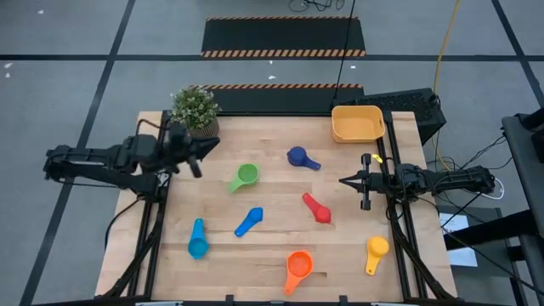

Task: Nest measuring cups in basket
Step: Stack the green measuring cup on top of the orange measuring cup

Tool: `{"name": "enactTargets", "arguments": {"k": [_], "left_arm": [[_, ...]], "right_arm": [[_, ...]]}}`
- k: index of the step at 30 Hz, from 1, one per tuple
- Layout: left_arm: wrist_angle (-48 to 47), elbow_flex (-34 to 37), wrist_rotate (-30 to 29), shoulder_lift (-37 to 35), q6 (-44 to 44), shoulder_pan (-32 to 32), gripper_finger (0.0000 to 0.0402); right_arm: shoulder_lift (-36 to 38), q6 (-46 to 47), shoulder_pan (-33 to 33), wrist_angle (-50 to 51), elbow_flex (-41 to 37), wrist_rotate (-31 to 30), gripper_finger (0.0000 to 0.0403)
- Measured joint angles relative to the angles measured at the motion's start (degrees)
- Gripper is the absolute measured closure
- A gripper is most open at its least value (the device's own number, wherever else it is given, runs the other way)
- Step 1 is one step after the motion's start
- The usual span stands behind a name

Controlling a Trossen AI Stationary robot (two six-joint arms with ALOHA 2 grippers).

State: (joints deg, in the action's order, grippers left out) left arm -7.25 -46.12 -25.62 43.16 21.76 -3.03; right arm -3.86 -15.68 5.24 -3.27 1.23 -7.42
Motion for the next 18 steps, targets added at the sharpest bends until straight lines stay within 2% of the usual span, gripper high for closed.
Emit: {"name": "enactTargets", "arguments": {"k": [9,15,18], "left_arm": [[-3.47,-15.82,0.10,14.53,2.03,0.00,0.0376],[-17.17,-27.17,0.34,19.87,5.71,0.00,0.0376],[-25.52,-29.34,0.39,20.48,8.32,0.00,0.0376]], "right_arm": [[-0.02,7.98,0.00,-2.72,-0.02,-0.08,0.0403],[0.00,30.81,-0.01,-16.79,-0.02,-0.31,0.0403],[0.00,37.65,0.01,-21.90,-0.02,-5.19,0.0403]]}}
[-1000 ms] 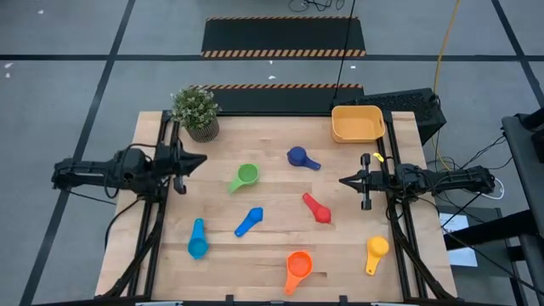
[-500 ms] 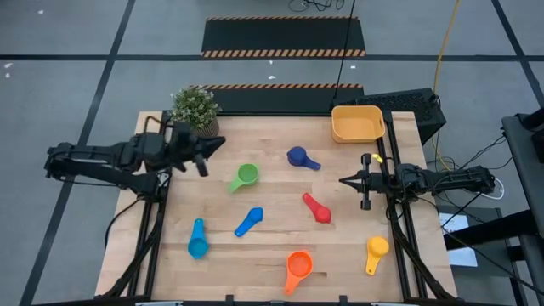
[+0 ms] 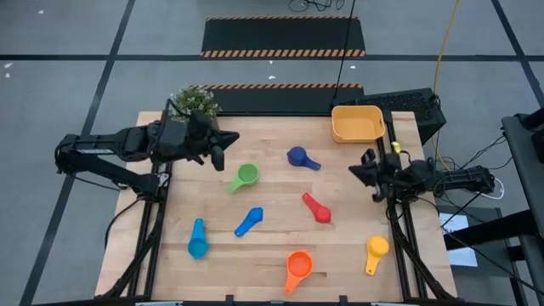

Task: Nest measuring cups in basket
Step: Stack the green measuring cup on top of the orange measuring cup

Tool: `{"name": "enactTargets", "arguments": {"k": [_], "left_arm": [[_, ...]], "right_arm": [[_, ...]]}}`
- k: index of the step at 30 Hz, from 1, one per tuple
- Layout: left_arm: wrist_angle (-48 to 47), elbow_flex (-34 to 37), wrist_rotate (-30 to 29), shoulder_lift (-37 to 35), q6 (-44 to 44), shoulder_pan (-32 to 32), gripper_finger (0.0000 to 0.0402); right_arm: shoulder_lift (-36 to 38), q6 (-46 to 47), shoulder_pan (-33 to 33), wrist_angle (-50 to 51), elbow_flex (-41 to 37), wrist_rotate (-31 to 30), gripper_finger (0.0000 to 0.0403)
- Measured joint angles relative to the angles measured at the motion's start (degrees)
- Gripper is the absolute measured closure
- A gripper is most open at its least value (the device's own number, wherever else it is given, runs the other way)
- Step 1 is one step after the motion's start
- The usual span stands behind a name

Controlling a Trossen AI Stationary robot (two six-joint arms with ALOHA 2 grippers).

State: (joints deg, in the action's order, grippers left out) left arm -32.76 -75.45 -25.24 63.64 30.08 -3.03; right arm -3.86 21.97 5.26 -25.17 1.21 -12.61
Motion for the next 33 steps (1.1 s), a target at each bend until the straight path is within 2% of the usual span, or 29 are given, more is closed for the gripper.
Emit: {"name": "enactTargets", "arguments": {"k": [4,6,9,11,15,19,23,29,33], "left_arm": [[-9.11,-0.01,0.50,0.07,7.30,-0.65,0.0376],[-12.66,-0.01,1.60,0.07,9.76,-1.22,0.0376],[-16.72,0.00,2.30,0.75,10.39,-2.24,0.0376],[-18.72,0.02,2.45,1.34,9.93,-2.74,0.0376],[-22.66,0.02,2.47,1.81,9.49,-2.80,0.0376],[-27.54,0.05,2.82,2.45,12.38,-2.48,0.0376],[-30.58,0.06,2.87,2.33,14.54,-2.05,0.0376],[-30.87,0.08,3.16,2.36,15.42,-0.89,0.0376],[-30.72,0.08,6.10,2.36,15.50,-0.35,0.0376]], "right_arm": [[0.02,10.18,-0.02,-6.42,0.00,-2.38,0.0403],[-0.04,18.38,-0.02,-8.10,0.00,-2.29,0.0403],[0.00,35.00,0.06,-9.69,0.00,-0.78,0.0403],[-0.31,39.71,0.07,-10.92,0.11,2.02,0.0403],[-2.25,40.61,0.11,-11.38,4.42,7.09,0.0403],[-7.64,37.77,0.11,-4.14,15.75,8.35,0.0403],[-17.48,33.96,0.11,8.72,28.89,7.47,0.0403],[-32.43,31.05,0.04,18.17,45.66,6.66,0.0403],[-39.92,31.66,0.04,23.13,52.70,6.76,0.0403]]}}
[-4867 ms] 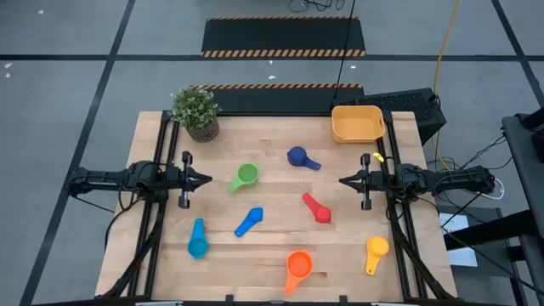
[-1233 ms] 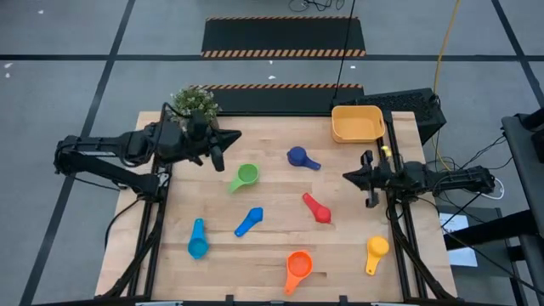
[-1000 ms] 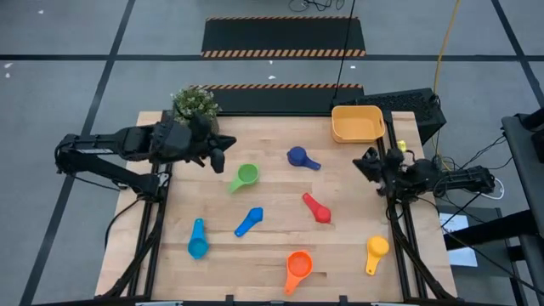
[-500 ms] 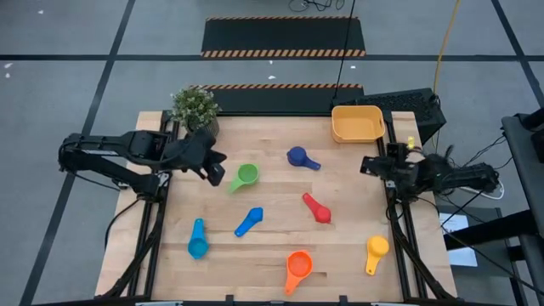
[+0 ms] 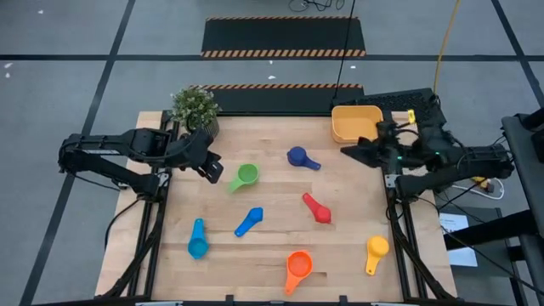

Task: Nest measuring cups in basket
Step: Stack the green measuring cup on top of the orange measuring cup

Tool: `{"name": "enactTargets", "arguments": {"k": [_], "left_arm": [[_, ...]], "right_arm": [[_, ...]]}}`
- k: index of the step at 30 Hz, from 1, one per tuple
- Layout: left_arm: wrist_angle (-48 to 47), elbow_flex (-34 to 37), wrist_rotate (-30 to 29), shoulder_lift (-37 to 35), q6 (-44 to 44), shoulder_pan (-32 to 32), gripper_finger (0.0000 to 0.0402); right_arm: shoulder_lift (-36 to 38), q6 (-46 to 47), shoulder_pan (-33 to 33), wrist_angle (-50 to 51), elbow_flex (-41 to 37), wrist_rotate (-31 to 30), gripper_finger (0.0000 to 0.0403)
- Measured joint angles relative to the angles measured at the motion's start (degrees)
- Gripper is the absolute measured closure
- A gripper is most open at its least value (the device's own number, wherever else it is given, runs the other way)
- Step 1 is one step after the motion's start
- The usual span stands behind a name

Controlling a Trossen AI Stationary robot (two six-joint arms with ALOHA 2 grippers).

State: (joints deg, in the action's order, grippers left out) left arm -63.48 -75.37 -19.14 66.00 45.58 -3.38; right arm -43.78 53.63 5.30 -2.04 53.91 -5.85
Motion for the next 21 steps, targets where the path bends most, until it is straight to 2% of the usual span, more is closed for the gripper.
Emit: {"name": "enactTargets", "arguments": {"k": [5,10,13,17,21], "left_arm": [[0.02,0.00,2.94,0.00,-0.48,-0.02,0.0376],[0.02,0.00,4.20,0.00,-0.42,-0.06,0.0376],[0.04,0.00,4.31,0.00,0.51,-0.69,0.0376],[0.02,0.00,4.37,0.00,1.69,-1.57,0.0376],[0.07,0.00,4.35,0.00,2.14,-2.36,0.0376]], "right_arm": [[-6.83,-1.01,0.00,0.29,2.73,-0.02,0.0403],[-11.15,-3.65,0.00,0.13,-0.21,-0.04,0.0403],[-13.59,2.26,0.02,-1.55,-3.50,-0.02,0.0403],[-16.22,13.74,0.04,-9.90,-9.32,0.70,0.0403],[-18.16,24.63,0.06,-23.17,-15.98,7.57,0.0403]]}}
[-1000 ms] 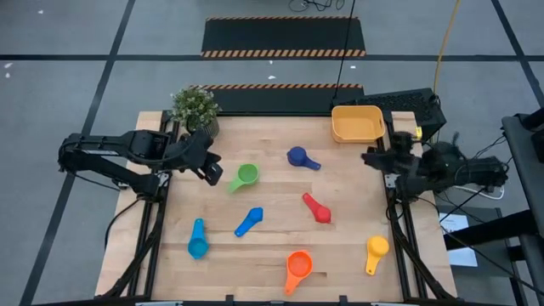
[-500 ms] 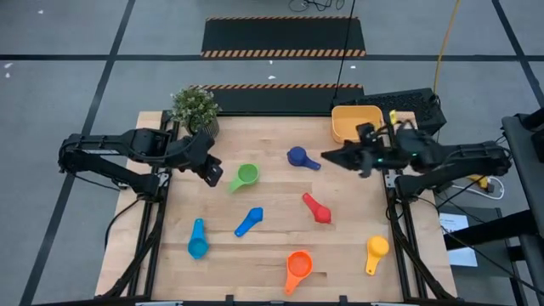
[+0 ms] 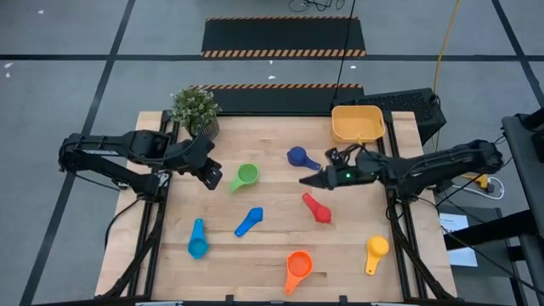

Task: Nest measuring cups in basket
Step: Stack the green measuring cup on top of the orange measuring cup

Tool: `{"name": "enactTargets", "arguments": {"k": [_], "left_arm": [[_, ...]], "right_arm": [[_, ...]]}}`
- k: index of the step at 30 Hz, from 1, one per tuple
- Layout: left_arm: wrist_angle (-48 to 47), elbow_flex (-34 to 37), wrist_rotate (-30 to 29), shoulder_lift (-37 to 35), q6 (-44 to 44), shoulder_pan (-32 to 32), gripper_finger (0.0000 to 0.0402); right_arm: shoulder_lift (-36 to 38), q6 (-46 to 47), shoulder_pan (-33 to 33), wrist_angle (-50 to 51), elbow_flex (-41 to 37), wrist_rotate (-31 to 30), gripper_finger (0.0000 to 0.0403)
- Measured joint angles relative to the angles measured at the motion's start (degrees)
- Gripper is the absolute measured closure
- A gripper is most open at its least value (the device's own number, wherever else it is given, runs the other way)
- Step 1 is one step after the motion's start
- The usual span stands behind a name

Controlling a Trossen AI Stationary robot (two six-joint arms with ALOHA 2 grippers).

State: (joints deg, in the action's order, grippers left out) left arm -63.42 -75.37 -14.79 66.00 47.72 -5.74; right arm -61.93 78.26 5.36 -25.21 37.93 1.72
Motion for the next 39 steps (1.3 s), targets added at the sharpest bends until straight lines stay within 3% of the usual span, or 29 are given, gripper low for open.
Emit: {"name": "enactTargets", "arguments": {"k": [8,13,17,21,25,28,31,35,39], "left_arm": [[0.09,0.00,-0.02,0.00,0.61,-0.04,0.0376],[0.27,0.00,-0.03,0.00,3.24,-0.11,0.0376],[0.43,0.00,-0.09,0.00,6.16,-0.97,0.0376],[0.46,0.00,-0.20,0.00,9.70,-1.92,0.0376],[0.37,-0.02,-0.44,0.99,14.06,-2.30,0.0376],[0.59,-0.02,0.21,2.53,15.89,-2.34,0.0376],[0.66,-0.02,1.93,4.32,16.95,-2.34,0.0376],[0.29,-0.02,3.13,7.06,16.51,-2.31,0.0376],[-0.43,-0.02,5.16,9.57,13.64,-0.57,0.0375]], "right_arm": [[-0.78,6.44,0.03,-14.85,-8.49,0.18,0.0403],[-0.76,-1.45,0.01,-21.95,-8.67,2.73,0.0403],[-0.27,-9.75,0.01,-27.77,-8.63,-0.20,0.0403],[0.65,-18.26,-0.03,-27.26,-8.63,0.38,0.0403],[3.32,-20.53,0.03,-23.91,-8.63,8.08,0.0403],[6.59,-20.52,0.01,-19.64,-8.56,10.47,0.0403],[10.28,-21.75,-0.09,-9.77,-6.10,10.53,0.0403],[12.91,-28.94,-1.00,10.81,2.95,10.32,0.0403],[12.27,-37.53,-1.65,24.93,11.78,5.33,0.0403]]}}
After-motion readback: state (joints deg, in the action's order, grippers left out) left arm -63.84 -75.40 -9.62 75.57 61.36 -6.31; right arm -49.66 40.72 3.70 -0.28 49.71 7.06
